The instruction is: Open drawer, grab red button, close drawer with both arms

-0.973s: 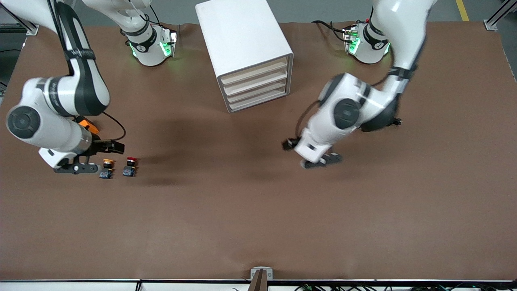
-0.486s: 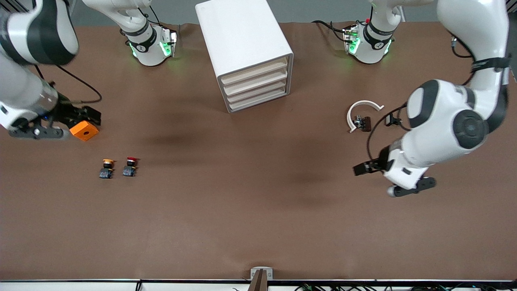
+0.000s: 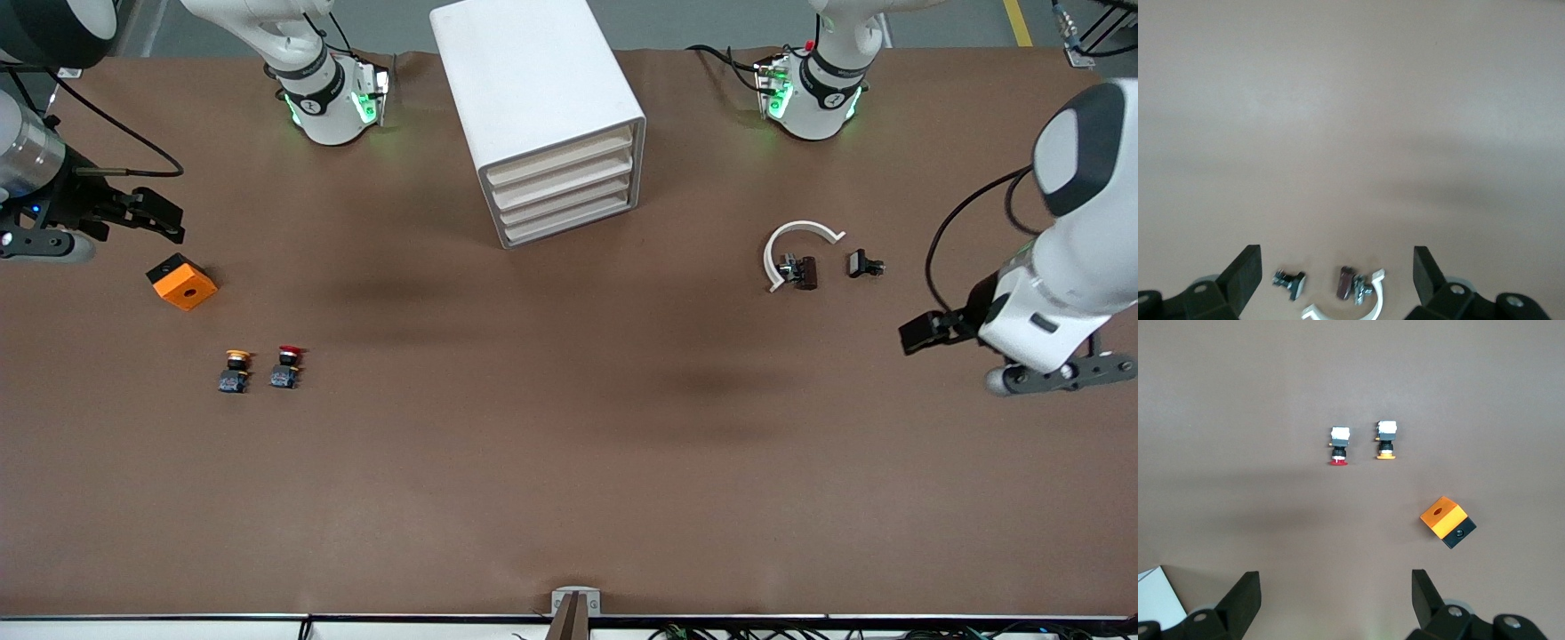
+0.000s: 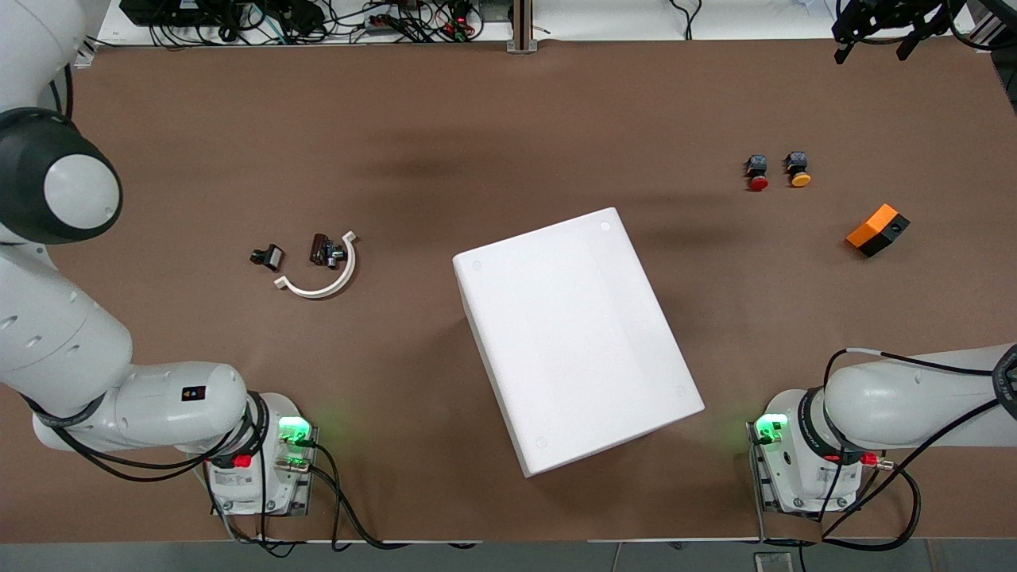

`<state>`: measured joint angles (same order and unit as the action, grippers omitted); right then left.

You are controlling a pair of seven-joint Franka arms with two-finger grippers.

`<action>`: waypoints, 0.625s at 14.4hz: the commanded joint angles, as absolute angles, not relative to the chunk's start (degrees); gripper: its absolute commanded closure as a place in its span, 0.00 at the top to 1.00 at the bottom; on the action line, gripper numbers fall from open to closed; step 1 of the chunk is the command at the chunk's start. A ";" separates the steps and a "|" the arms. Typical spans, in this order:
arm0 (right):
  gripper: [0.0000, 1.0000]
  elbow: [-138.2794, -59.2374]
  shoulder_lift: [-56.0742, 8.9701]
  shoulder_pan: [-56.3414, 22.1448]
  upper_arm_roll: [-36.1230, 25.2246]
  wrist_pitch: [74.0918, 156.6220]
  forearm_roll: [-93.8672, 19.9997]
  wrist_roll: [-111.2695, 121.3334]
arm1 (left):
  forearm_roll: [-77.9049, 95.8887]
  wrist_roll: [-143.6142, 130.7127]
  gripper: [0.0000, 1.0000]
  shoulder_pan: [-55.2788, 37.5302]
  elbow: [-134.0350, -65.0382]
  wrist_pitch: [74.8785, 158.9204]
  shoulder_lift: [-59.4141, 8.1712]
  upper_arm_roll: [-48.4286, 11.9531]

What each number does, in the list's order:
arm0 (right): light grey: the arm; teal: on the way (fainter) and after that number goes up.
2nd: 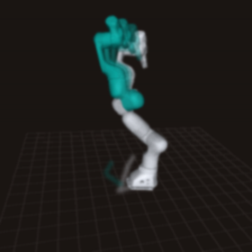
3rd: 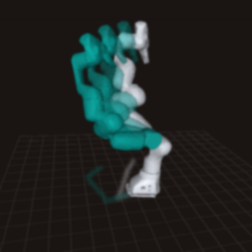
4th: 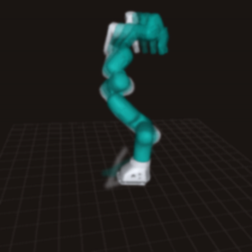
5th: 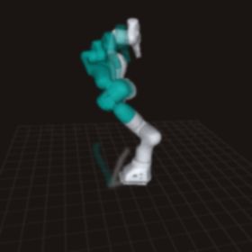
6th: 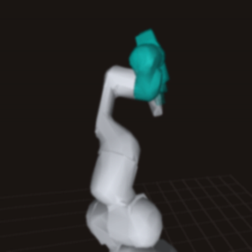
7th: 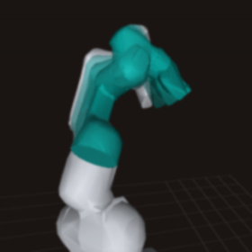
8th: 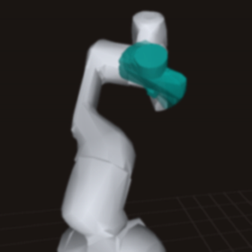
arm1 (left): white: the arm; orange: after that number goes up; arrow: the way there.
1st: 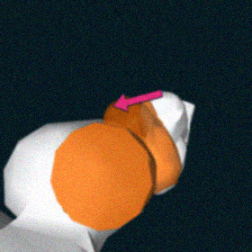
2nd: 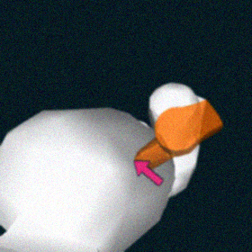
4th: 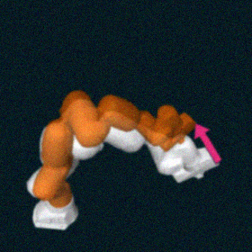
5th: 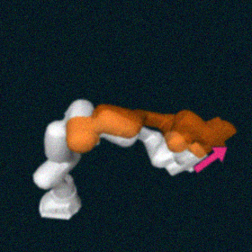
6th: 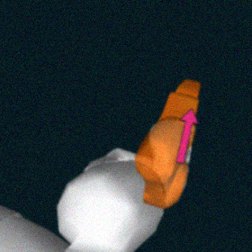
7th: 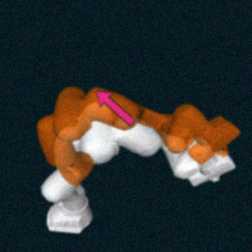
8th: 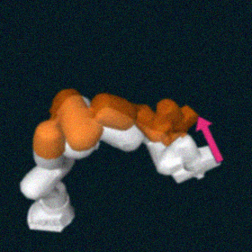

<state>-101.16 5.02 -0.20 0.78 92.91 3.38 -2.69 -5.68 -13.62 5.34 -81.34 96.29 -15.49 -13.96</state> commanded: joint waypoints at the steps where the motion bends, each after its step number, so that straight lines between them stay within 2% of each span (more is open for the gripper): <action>1: 1.00 -98.88 3.87 0.53 1.06 92.02 2.46 -2.46 | -6.68 -9.24 1.00 6.93 -81.65 94.05 -12.93 -14.59; 5: 1.00 -98.00 4.39 0.53 -0.26 91.76 1.32 -2.46 | -6.06 -7.21 1.00 8.79 -81.83 88.95 -9.50 -14.68; 9: 1.00 -95.89 4.31 0.53 -0.26 90.53 1.32 -2.72 | -4.05 -5.63 1.00 10.63 -82.26 87.63 -7.65 -15.29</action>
<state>-98.54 4.84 -0.19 -0.53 92.02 2.38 -2.69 -5.19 -7.20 9.02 -81.30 88.40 -9.13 -14.22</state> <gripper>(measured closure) 0.000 0.000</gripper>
